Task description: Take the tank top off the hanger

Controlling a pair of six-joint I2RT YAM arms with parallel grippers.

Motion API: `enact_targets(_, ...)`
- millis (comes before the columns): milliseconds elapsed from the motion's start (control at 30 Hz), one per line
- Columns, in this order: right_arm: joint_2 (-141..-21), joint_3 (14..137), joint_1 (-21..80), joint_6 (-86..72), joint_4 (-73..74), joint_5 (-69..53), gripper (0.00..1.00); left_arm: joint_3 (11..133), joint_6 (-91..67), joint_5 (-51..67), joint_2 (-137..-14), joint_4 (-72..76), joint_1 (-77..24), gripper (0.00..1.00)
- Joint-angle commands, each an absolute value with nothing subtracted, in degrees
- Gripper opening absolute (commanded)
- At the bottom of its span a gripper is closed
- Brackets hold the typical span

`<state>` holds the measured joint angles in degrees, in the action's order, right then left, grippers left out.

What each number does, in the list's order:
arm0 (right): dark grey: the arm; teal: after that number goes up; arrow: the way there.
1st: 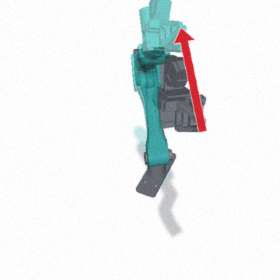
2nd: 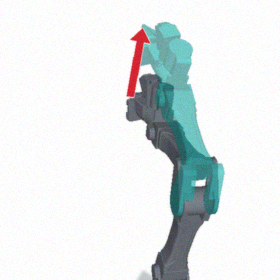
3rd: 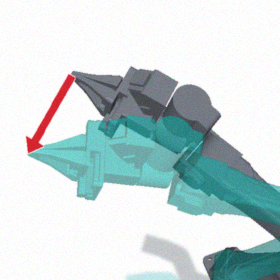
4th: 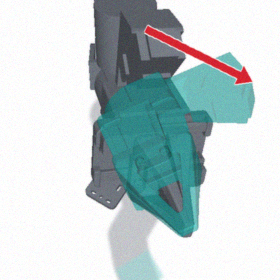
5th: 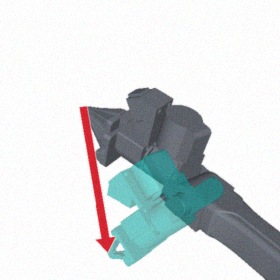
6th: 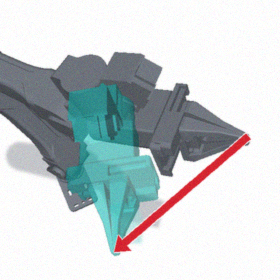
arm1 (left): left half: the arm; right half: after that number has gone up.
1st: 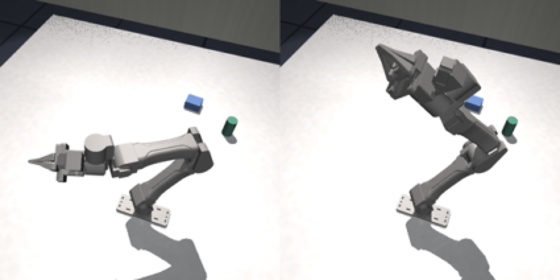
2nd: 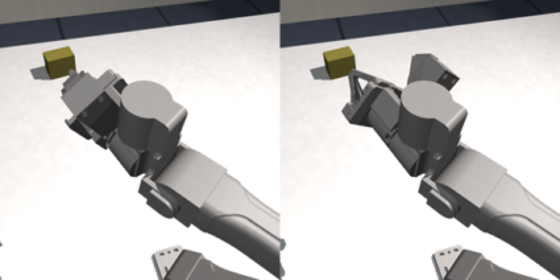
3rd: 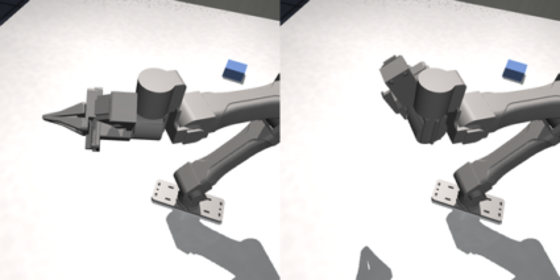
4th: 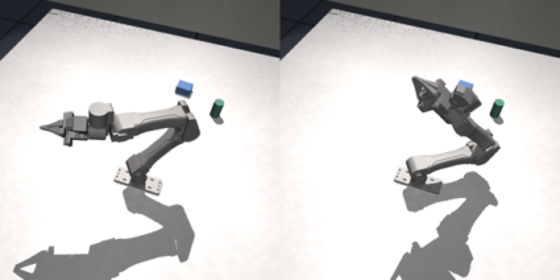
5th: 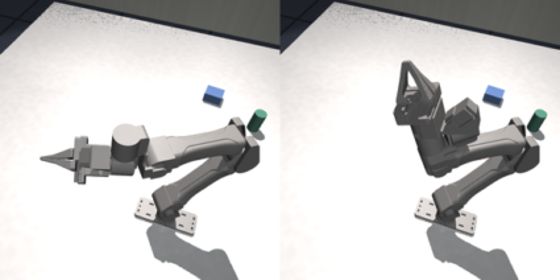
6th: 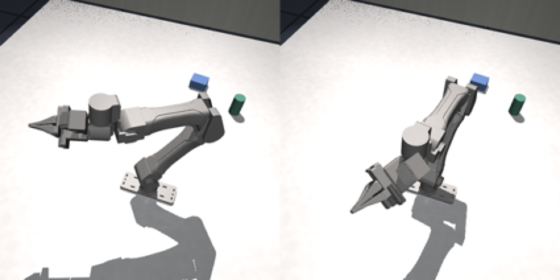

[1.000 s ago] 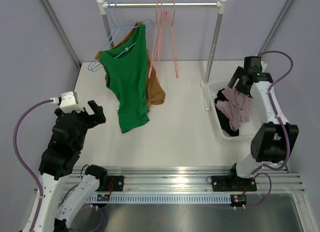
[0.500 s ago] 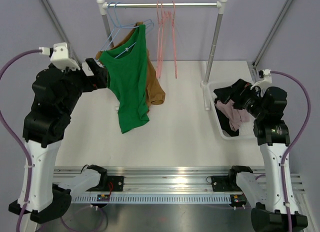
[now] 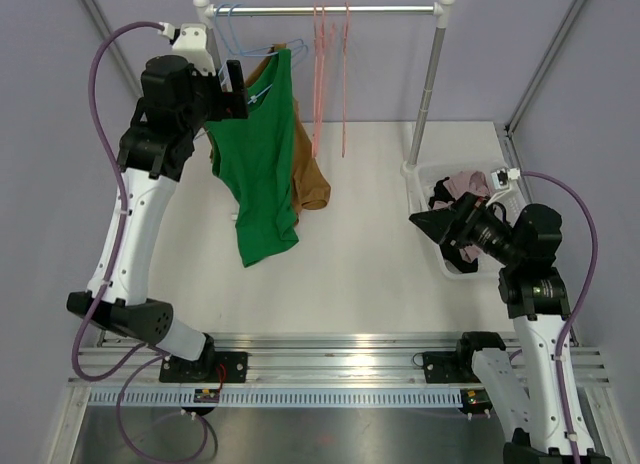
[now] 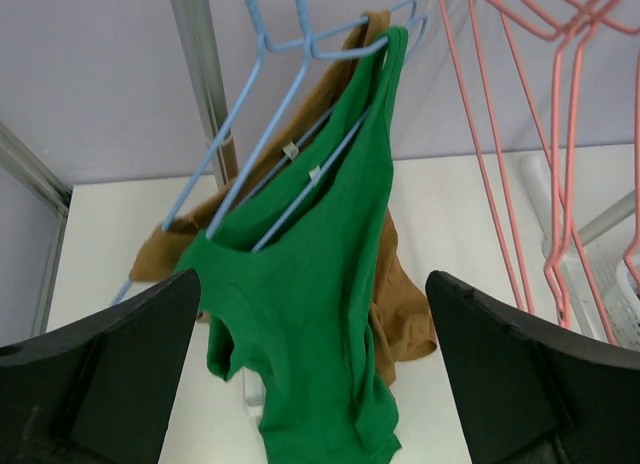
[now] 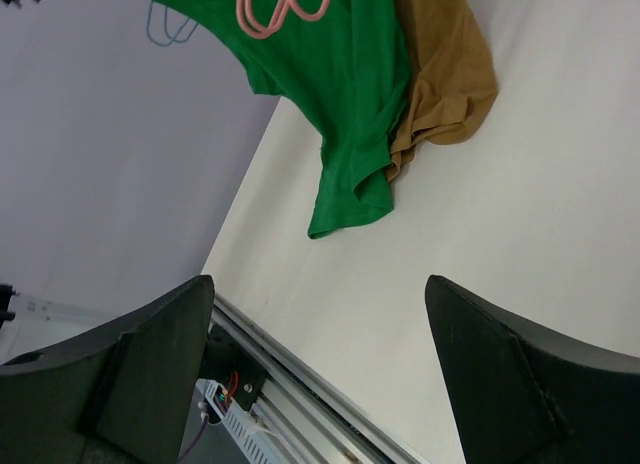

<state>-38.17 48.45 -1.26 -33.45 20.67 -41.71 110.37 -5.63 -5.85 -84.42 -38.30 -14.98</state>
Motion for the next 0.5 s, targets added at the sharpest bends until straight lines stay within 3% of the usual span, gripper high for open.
enact_targets(0, -38.15, 51.06, 1.67, -30.86, 20.82, -41.84, 0.93, 119.33, -1.85, -2.55, -89.02, -35.85, -13.19, 0.99)
enact_targets(167, -37.09, 51.77, 3.78, -27.86, 23.55, -36.23, 0.93, 125.41, 1.04, 2.08, -95.27, -37.62, -10.03, 0.99)
enact_targets(467, -37.79, 52.56, 4.48, -27.25, 23.47, -37.26, 0.93, 127.52, 0.88, 11.51, -100.89, -37.44, -6.42, 0.96)
